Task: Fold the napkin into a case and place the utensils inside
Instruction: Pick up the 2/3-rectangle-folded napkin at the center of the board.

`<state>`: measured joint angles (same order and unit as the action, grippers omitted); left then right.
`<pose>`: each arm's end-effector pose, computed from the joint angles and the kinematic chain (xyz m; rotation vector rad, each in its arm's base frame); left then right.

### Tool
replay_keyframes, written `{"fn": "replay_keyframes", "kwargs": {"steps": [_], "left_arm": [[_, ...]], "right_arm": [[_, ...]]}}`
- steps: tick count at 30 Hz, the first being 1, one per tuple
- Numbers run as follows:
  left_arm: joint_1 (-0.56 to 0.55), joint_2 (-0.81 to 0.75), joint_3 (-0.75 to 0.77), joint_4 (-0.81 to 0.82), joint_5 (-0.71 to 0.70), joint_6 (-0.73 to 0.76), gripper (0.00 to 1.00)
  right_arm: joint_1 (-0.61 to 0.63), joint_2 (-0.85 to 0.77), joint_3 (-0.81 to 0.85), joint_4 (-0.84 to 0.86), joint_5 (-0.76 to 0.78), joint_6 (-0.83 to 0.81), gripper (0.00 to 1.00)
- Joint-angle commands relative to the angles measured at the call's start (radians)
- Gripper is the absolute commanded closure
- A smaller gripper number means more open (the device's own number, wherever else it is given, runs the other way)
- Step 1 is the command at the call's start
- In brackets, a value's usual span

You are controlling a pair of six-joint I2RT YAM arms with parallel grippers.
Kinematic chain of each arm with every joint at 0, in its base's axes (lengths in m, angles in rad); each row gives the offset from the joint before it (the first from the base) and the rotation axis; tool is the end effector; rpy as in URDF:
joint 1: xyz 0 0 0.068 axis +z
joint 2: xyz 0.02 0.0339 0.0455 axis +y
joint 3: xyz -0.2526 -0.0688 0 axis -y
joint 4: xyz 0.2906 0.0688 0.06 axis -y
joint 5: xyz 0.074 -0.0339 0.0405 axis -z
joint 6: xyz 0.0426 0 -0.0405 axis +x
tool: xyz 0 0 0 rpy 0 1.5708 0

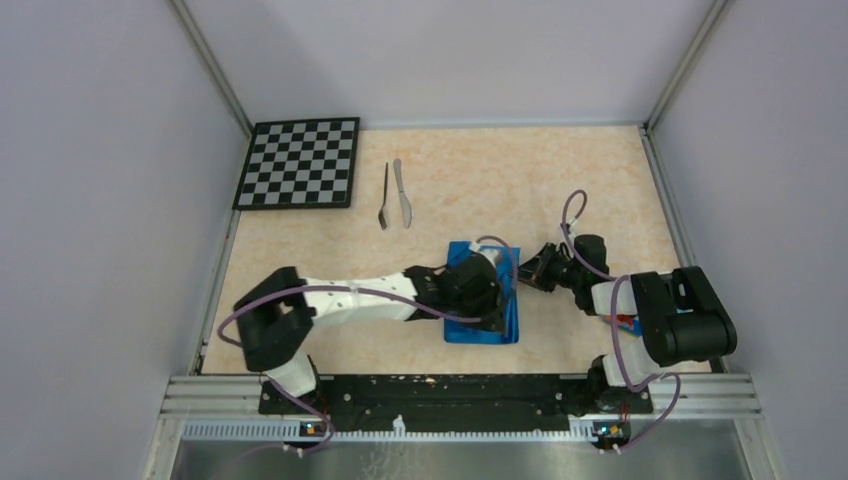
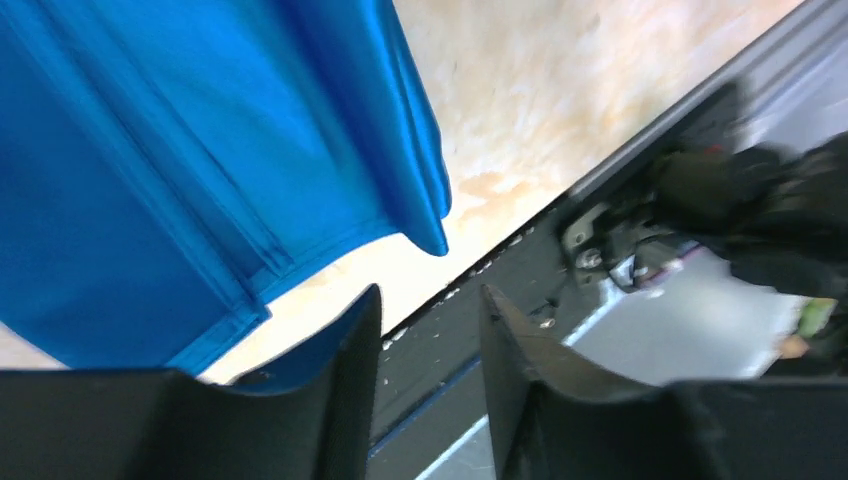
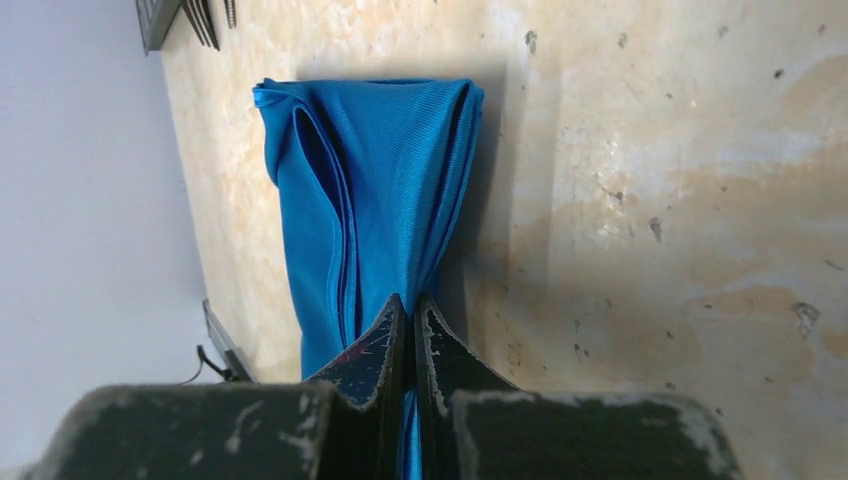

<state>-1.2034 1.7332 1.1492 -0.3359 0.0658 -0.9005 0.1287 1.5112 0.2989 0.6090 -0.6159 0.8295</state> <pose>0.1436 -0.3808 0.1599 0.4450 2.7132 -0.8505 0.2474 0.0568 0.0529 0.4237 2.2662 1.1925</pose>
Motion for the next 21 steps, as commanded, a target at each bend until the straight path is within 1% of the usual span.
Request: {"fn": "replay_keyframes", "kwargs": {"steps": [1, 2, 4, 6, 7, 8, 10, 14, 17, 21], "left_arm": [[0.163, -0.205, -0.208, 0.351, 0.147, -0.015, 0.62], [0.204, -0.221, -0.244, 0.401, 0.17, -0.022, 0.69], [0.289, -0.221, -0.279, 0.439, 0.185, -0.016, 0.79], [0.347, -0.193, -0.28, 0.461, 0.206, 0.004, 0.89], [0.366, -0.178, -0.275, 0.459, 0.196, 0.021, 0.96], [0.381, -0.156, -0.268, 0.453, 0.174, 0.034, 1.0], [0.403, -0.119, -0.25, 0.453, 0.139, 0.054, 1.0], [0.422, -0.011, -0.213, 0.5, 0.143, 0.074, 1.0], [0.422, 0.065, -0.2, 0.531, 0.133, 0.059, 1.0], [0.421, 0.143, -0.221, 0.588, 0.098, 0.022, 1.0]], "right_arm": [[0.043, -0.069, 0.074, -0.145, 0.083, -0.145, 1.0], [0.055, -0.078, 0.083, -0.171, 0.11, -0.158, 1.0], [0.074, -0.091, 0.099, -0.208, 0.143, -0.175, 1.0], [0.087, -0.101, 0.112, -0.24, 0.17, -0.189, 1.0], [0.091, -0.105, 0.117, -0.255, 0.181, -0.196, 1.0], [0.095, -0.109, 0.122, -0.27, 0.192, -0.204, 1.0], [0.101, -0.114, 0.14, -0.304, 0.21, -0.222, 1.0], [0.121, -0.116, 0.176, -0.348, 0.237, -0.244, 1.0], [0.142, -0.12, 0.211, -0.392, 0.268, -0.26, 1.0], [0.192, -0.148, 0.267, -0.472, 0.351, -0.283, 1.0]]}}
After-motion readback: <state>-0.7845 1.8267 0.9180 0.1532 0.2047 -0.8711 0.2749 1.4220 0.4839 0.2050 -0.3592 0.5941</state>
